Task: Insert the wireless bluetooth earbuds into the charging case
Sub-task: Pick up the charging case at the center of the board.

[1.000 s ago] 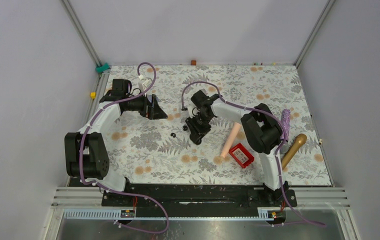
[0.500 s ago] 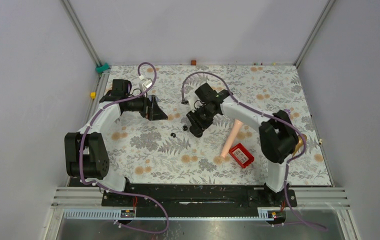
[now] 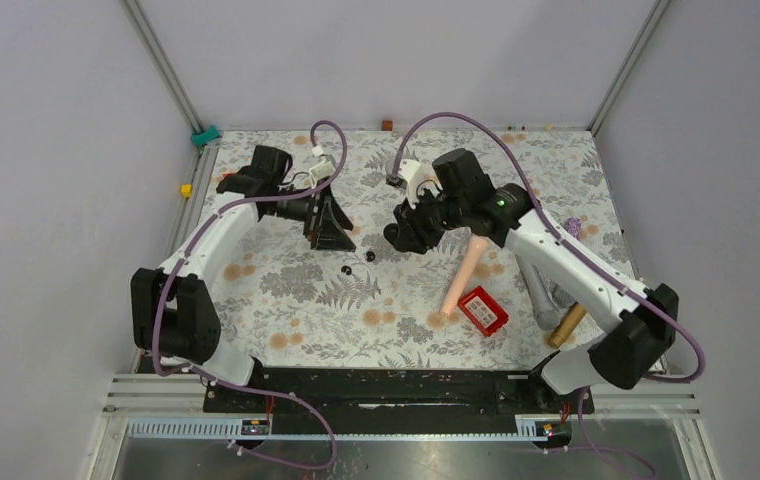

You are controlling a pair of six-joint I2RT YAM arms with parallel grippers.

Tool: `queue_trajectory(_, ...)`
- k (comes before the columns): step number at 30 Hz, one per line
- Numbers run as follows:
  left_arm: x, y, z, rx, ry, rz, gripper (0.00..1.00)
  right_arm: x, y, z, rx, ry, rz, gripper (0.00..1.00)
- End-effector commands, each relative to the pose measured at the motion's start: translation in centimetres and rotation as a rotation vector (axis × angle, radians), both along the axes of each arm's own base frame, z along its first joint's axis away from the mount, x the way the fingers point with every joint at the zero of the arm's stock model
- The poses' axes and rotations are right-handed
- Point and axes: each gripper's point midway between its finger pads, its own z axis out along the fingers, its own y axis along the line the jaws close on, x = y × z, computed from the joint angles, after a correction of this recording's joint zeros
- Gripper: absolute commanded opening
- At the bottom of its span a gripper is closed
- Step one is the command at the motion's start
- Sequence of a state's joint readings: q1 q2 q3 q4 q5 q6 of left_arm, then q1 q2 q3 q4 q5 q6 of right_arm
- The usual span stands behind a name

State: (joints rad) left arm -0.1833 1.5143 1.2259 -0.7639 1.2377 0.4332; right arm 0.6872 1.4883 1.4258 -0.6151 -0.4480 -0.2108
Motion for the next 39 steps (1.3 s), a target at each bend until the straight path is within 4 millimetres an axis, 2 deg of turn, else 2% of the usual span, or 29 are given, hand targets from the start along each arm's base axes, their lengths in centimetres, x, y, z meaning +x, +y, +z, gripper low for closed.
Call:
queue_trajectory(1,-1.1,-2.6,3.9,-0.062,-0.076,-0.147,0.99,-1.3,0.1,2.3,0.086,-0.093,0.061,0.35)
queue_trajectory(5,-2.2,-4.4,4.8,-0.107,-0.046,-0.224,0.98,-2.1,-0.1,1.2,0.086,-0.092,0.089,0.36)
queue_trajectory(11,-3.9,-6.4,3.0,-0.100,0.019,-0.298,0.95,-2.1,0.4,0.1,0.095,-0.051,0.089,0.36)
queue_trajectory(15,-2.7,-7.2,1.9,-0.071,0.013,-0.233,0.87,-2.0,0.7,-0.2,0.101,-0.037,0.087,0.36)
queue_trajectory(18,-2.9,-7.4,1.7,-0.076,0.022,-0.213,0.85,-2.1,0.8,-0.8,0.098,-0.021,0.090,0.36)
queue_trajectory(23,-3.3,-7.6,2.1,-0.083,0.021,-0.225,0.72,-2.2,1.4,-1.7,0.096,0.027,0.098,0.36)
queue_trajectory(27,-3.6,-7.7,2.1,-0.087,0.018,-0.234,0.68,-2.5,1.7,-2.2,0.096,0.056,0.109,0.37)
queue_trajectory(32,-3.9,-7.8,2.1,-0.091,0.017,-0.244,0.54,-2.3,1.8,-2.4,0.092,0.060,0.104,0.37)
queue_trajectory(39,-4.1,-7.8,1.8,-0.090,0.023,-0.251,0.48,-2.1,1.8,-2.5,0.088,0.057,0.097,0.37)
